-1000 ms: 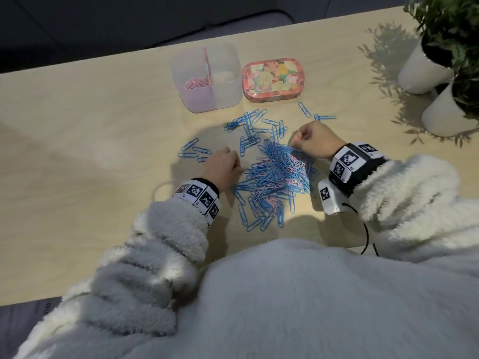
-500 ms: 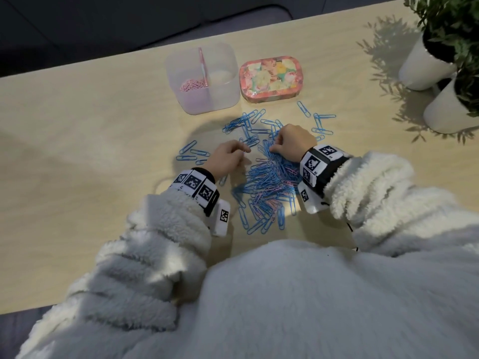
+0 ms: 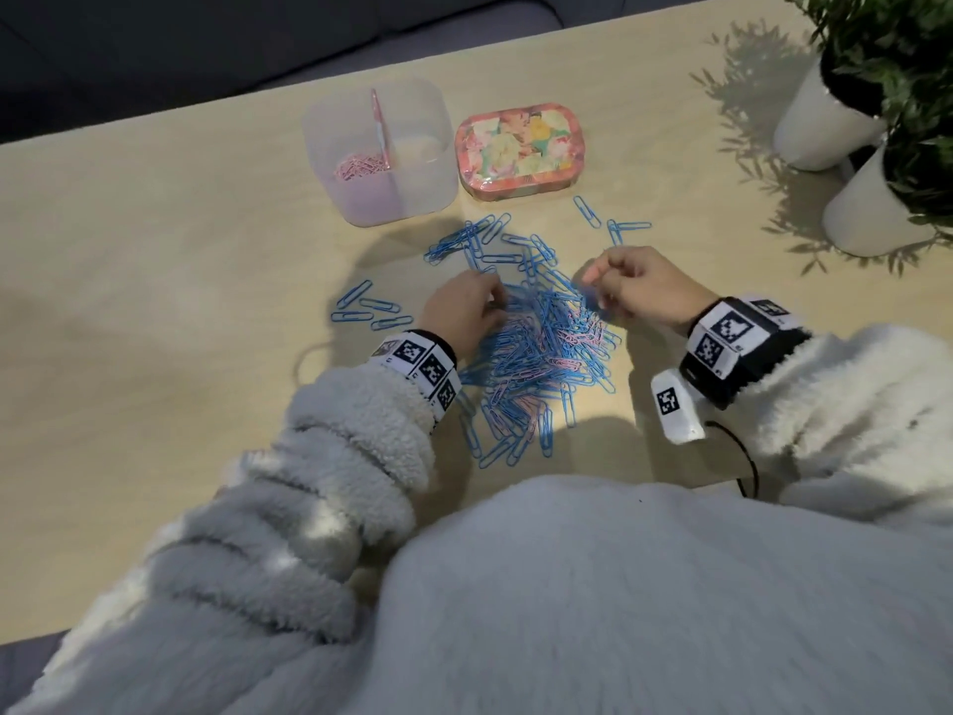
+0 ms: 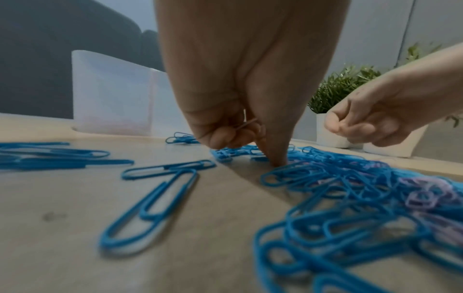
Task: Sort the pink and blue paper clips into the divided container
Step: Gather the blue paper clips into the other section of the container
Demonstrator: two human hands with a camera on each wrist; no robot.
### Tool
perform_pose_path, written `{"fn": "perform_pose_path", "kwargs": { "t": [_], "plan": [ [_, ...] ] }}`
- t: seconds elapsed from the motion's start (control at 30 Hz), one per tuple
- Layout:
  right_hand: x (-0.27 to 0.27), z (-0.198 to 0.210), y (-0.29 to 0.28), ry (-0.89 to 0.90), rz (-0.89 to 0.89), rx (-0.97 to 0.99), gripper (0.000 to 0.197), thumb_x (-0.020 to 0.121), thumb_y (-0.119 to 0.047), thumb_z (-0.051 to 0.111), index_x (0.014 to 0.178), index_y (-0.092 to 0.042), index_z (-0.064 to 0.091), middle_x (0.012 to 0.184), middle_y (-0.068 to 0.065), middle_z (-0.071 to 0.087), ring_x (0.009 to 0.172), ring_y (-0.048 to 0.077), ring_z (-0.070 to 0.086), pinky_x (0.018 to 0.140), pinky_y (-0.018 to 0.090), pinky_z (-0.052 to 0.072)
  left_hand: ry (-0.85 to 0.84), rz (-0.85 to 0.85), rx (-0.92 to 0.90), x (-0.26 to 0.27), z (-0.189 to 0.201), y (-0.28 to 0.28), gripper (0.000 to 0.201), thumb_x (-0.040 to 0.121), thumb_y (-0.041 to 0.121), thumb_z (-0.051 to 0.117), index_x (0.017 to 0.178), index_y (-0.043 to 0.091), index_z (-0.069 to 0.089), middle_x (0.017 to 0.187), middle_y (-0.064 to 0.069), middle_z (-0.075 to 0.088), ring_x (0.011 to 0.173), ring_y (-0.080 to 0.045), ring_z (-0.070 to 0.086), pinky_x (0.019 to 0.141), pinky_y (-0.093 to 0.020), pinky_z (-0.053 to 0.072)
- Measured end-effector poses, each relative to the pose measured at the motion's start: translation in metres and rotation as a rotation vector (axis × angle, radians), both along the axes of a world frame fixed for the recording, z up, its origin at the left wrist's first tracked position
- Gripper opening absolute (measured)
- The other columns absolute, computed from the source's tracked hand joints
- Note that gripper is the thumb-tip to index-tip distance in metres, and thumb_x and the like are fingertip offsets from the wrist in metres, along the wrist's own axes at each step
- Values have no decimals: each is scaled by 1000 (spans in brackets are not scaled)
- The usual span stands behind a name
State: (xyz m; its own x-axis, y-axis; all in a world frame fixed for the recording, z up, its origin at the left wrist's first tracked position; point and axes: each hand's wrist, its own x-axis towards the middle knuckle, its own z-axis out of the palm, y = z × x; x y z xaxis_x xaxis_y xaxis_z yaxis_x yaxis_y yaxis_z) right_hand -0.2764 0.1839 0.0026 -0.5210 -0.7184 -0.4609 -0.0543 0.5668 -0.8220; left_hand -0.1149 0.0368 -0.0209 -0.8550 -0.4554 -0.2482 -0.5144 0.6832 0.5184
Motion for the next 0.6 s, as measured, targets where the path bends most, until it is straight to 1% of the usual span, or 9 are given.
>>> {"fn": "perform_pose_path", "kwargs": {
  "t": [0.07,0.13,0.17,0.23,0.33,0.4,0.47,0.53,0.6],
  "plan": [
    [11,-2,7,209,256,67,16,85,-20,61,69,-20,58,57,1,58,47,10,49,53,24,41,6,-38,-58,-1,0,1,13,85,18,59,97,12,59,103,-9,56,89,-24,55,74,-31,39],
    [24,-2,12,477,489,233,18,77,-38,68,76,-22,61,63,-2,55,59,17,51,58,28,35,17,-63,-108,-1,1,2,16,87,18,56,102,13,59,105,-9,56,95,-27,55,76,-35,42],
    [29,-3,13,600,539,284,19,78,-39,67,80,-22,61,67,-2,56,67,22,54,60,28,32,24,-66,-125,-1,0,2,19,87,19,55,105,13,58,107,-10,56,98,-27,54,77,-37,43],
    [32,-4,11,714,521,275,15,82,-33,63,86,-19,61,79,4,63,83,30,59,63,29,32,44,-52,-135,2,1,2,22,88,23,56,107,13,55,110,-9,56,98,-27,53,77,-37,43],
    [22,-8,7,633,392,196,5,84,-24,60,82,-19,60,79,3,61,86,30,61,69,34,42,32,-97,-140,6,1,1,17,89,21,55,102,12,58,107,-10,56,96,-26,54,73,-35,41],
    [10,-7,6,487,306,151,13,83,-19,60,71,-22,55,72,0,60,78,29,63,76,39,51,20,-130,-152,9,1,2,15,90,17,53,100,10,60,104,-10,56,98,-25,53,74,-34,41],
    [1,-4,7,424,259,118,24,82,-16,62,62,-24,50,68,-3,62,72,25,63,79,42,53,18,-136,-159,11,0,3,13,89,16,53,98,9,60,103,-11,56,99,-26,52,78,-36,43],
    [-1,-3,9,461,312,124,23,79,-19,66,63,-25,51,68,-3,61,71,23,61,78,39,52,21,-118,-142,13,-2,5,12,89,14,52,95,6,58,102,-13,56,97,-27,52,81,-39,45],
    [6,-3,10,533,415,196,12,77,-26,69,75,-25,57,72,-1,58,74,24,56,74,35,47,16,-75,-82,14,-3,5,10,87,12,51,92,5,57,99,-14,56,91,-27,52,79,-34,42]
  ]
}}
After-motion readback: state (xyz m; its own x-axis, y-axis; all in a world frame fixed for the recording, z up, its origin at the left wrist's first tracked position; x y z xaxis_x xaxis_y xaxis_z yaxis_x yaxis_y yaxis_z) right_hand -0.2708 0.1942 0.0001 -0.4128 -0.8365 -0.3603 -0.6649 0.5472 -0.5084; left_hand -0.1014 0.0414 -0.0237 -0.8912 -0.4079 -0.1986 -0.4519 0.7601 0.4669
